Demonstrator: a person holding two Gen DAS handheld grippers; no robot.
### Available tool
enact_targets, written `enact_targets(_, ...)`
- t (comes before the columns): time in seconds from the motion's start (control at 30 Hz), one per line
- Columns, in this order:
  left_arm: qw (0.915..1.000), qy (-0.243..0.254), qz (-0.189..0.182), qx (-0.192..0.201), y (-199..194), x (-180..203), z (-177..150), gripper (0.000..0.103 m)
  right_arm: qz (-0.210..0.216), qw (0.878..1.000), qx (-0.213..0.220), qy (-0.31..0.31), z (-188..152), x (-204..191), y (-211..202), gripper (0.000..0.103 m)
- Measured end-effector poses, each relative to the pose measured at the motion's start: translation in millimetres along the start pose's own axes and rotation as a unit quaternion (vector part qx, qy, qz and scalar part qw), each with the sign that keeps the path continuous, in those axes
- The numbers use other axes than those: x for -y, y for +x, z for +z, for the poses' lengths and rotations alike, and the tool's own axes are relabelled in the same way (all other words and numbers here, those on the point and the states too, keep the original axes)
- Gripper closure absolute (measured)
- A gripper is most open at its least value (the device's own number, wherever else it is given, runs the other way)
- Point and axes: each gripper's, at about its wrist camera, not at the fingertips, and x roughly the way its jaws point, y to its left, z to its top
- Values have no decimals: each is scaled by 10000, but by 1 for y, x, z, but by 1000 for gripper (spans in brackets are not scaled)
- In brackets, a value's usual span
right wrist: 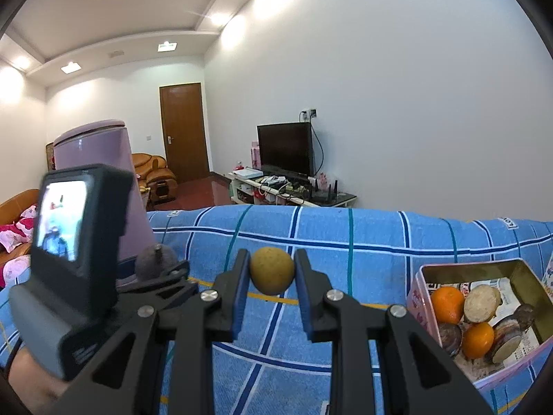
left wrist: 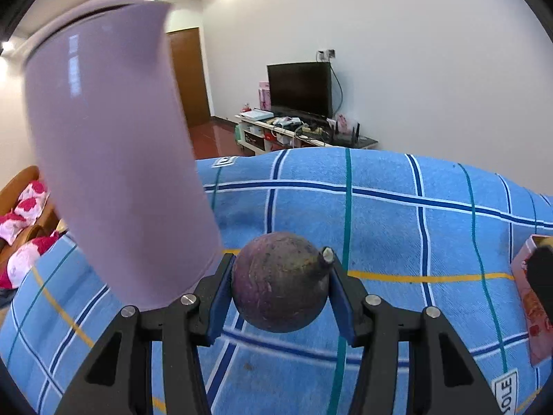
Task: Organize fruits
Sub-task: 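Carry the small fruit in right tool while left tool carries the purple fruit to the tin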
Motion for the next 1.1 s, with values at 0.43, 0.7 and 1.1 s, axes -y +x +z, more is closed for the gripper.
enact_targets(0.43,9985,-35,267,480,-32,-2,-14,50,-34,9995,74,-317,-9,-17,-19,75)
enact_targets(0.7,9977,26,282,609,-43,2,-22,50,-106,9995,74,-292,-13,-10,-30,75)
enact_targets(1.1,9979,16,218,611,-56,5,-30,50,-192,9991,113,-347,-19,-6,-50,75)
